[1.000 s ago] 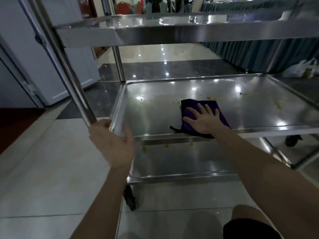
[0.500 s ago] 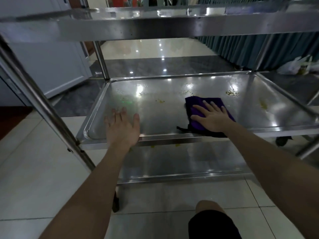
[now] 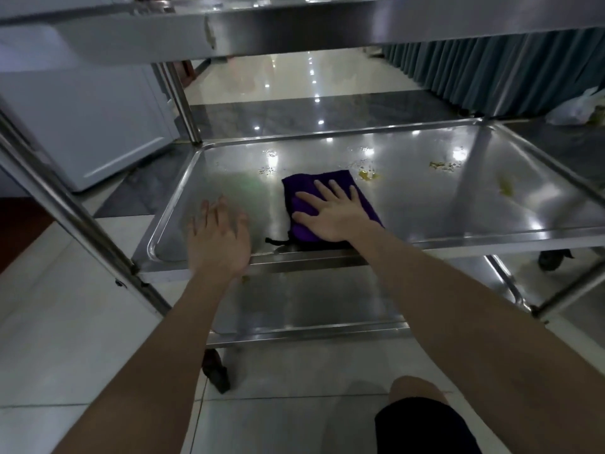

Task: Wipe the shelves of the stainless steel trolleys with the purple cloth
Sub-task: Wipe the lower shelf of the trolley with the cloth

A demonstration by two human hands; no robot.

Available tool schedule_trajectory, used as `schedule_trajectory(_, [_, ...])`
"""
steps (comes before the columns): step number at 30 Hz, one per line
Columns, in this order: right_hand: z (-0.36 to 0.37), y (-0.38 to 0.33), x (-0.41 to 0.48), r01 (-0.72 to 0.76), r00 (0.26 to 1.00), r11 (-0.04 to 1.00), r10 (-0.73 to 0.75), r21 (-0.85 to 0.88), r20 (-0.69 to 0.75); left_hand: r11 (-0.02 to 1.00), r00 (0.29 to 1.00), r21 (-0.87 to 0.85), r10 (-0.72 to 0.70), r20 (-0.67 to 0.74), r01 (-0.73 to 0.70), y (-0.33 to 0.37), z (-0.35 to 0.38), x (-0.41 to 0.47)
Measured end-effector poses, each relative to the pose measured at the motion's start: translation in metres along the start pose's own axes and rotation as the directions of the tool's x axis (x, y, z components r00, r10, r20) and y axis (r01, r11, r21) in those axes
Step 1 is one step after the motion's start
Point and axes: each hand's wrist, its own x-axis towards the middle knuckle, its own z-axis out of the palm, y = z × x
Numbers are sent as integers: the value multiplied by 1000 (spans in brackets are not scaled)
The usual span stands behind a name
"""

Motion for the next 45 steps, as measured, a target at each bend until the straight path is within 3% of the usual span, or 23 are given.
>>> schedule_trajectory(5, [-28, 147, -65, -179, 984, 981, 179, -74, -13, 999, 1000, 39, 28, -9, -28, -3, 0, 3])
schedule_trajectory(8, [-39, 206, -91, -266, 964, 958, 268, -108, 5, 986, 992, 117, 125, -18, -122, -4, 0, 5])
schedule_trajectory(10, [-35, 208, -89, -313, 950, 949, 312, -47, -24, 948, 987, 275, 160, 14, -158, -5, 1, 7])
schedule_trajectory(11, [-32, 205, -86, -326, 945, 945, 325, -19, -46, 957, 994, 271, 109, 4, -106, -2, -2, 7])
schedule_trajectory(13, [-25, 197, -79, -324, 943, 946, 323, 0, -78, 982, 994, 188, 34, -103, -14, 5, -6, 6])
schedule_trajectory(17, [-17, 191, -76, -301, 949, 953, 302, 23, -88, 993, 977, 72, 105, -186, -93, 77, 1, -14])
schedule_trajectory(20, [-16, 185, -75, -288, 952, 957, 290, 35, -93, 979, 978, -45, 194, -79, -198, 168, 17, -26])
schedule_trajectory(23, [-17, 185, -73, -286, 951, 957, 290, 49, -104, 972, 971, -17, 235, 34, -235, 217, 41, -29])
schedule_trajectory(29, [-27, 232, -90, -237, 967, 967, 244, 88, -75, 986, 976, 59, 145, 163, -156, 206, 57, -27])
schedule_trajectory(33, [-48, 305, -121, -400, 911, 911, 407, 105, -62, 985, 970, 66, 144, 196, -160, 203, 51, -30])
schedule_trajectory(36, [-54, 318, -123, -502, 862, 862, 505, 67, -48, 980, 967, 48, 181, 177, -192, 205, 54, -31])
schedule_trajectory(38, [-49, 285, -106, -464, 885, 886, 464, 23, -41, 973, 959, 39, 218, 181, -229, 204, 57, -30])
schedule_trajectory(42, [-31, 186, -64, -216, 976, 976, 216, -2, -22, 970, 961, 39, 230, 154, -238, 195, 61, -23])
schedule_trajectory(45, [-31, 181, -61, -143, 990, 990, 143, 17, -7, 972, 964, 35, 224, 147, -231, 190, 64, -19])
